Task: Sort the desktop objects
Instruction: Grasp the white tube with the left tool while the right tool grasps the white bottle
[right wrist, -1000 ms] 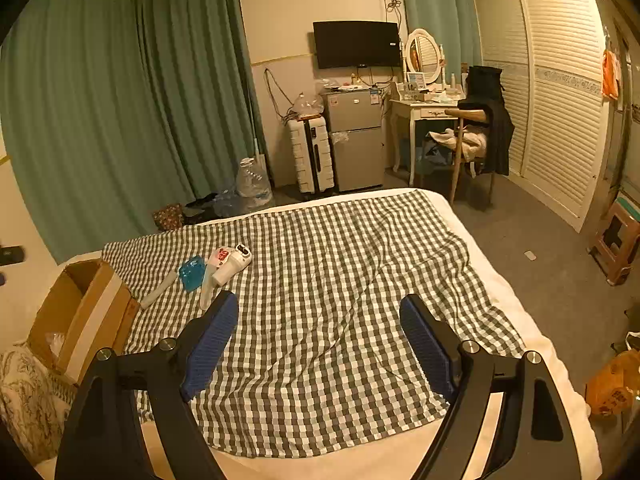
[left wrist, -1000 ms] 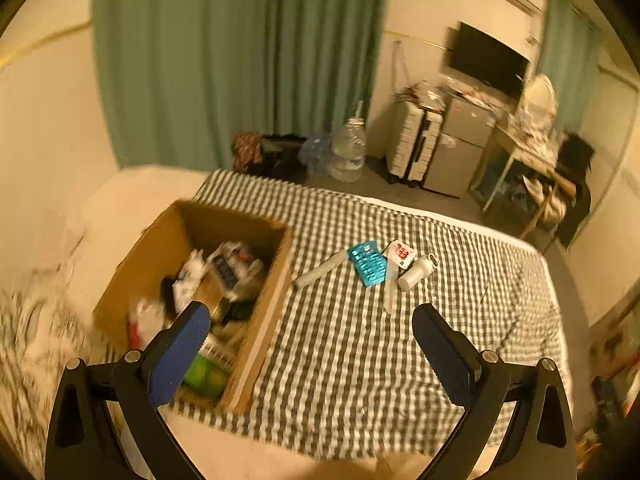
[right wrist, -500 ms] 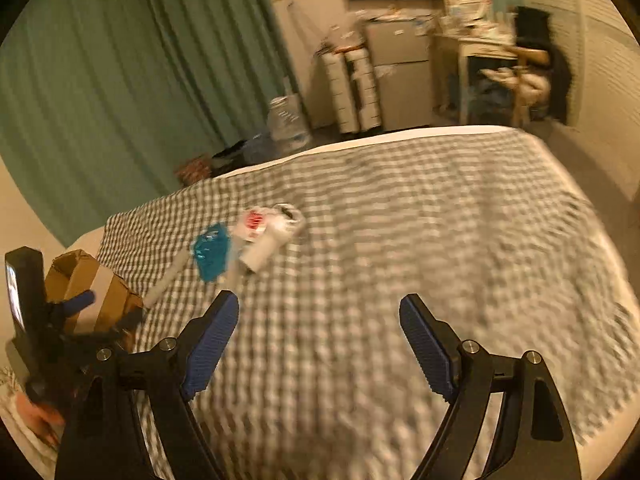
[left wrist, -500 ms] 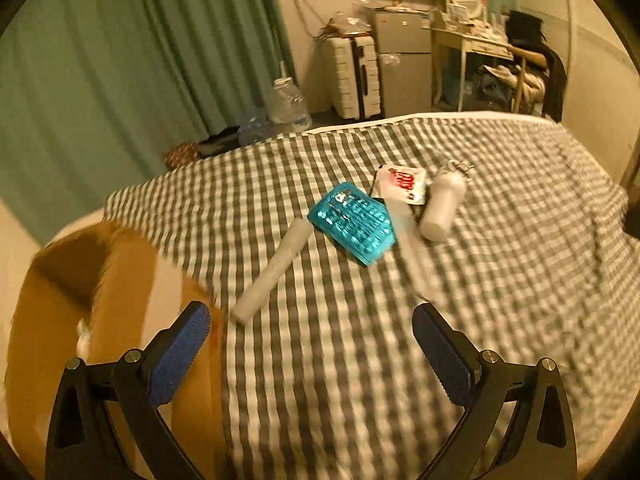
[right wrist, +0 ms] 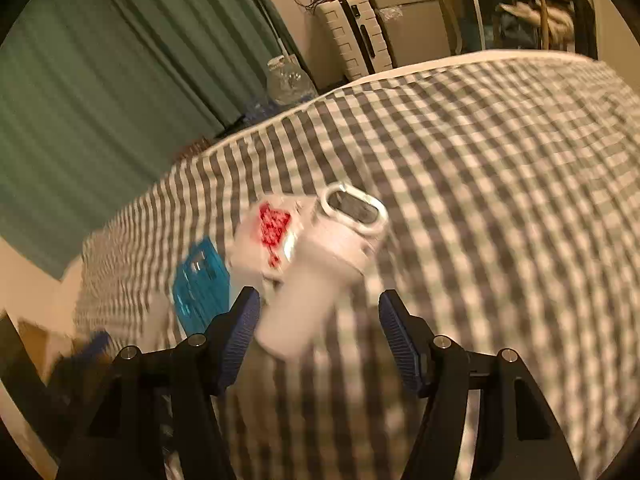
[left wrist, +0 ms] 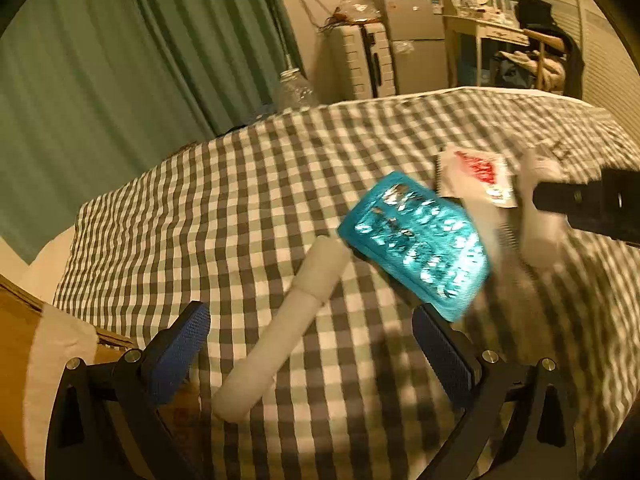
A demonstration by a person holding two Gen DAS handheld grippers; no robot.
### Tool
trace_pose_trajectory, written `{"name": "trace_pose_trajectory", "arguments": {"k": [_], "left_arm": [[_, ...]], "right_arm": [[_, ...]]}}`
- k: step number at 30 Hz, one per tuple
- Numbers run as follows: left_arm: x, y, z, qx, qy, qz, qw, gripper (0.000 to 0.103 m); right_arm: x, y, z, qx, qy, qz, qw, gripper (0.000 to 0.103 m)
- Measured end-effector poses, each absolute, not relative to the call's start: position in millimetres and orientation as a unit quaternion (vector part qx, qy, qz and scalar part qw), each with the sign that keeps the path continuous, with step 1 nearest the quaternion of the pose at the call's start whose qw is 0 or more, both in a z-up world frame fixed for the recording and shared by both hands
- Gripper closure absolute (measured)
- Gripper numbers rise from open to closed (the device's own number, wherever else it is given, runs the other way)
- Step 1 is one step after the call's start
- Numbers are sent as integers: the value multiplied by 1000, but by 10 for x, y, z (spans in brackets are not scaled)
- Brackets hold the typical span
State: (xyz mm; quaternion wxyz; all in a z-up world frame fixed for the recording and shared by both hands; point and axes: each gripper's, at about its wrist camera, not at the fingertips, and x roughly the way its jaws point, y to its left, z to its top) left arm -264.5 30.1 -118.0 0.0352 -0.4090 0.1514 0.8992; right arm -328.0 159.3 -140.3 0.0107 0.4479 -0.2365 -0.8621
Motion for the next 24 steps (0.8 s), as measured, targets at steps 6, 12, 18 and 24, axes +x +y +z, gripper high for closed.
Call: {"name": "trace_pose_trajectory", "arguments": {"k": [6,12,18,24], "left_arm": [[-2771,296,-1302,-448,157,879,56,11],[-2840,64,-1283,-475,61,877,49,70],[-2511,149,-1157,-473,89,876,46,98],[-2100,32,-852,-469,27,881,64,98]], "right_arm": [[-3103,1519,-1455,464,-185,-865,46,69],[-2230,1646,-1464,477,-123,-868,70,71],[-2038,1847,-1398,489,-140,-859,54,71],[-1787,1812,-1238,486,-137,-861,68,71]]}}
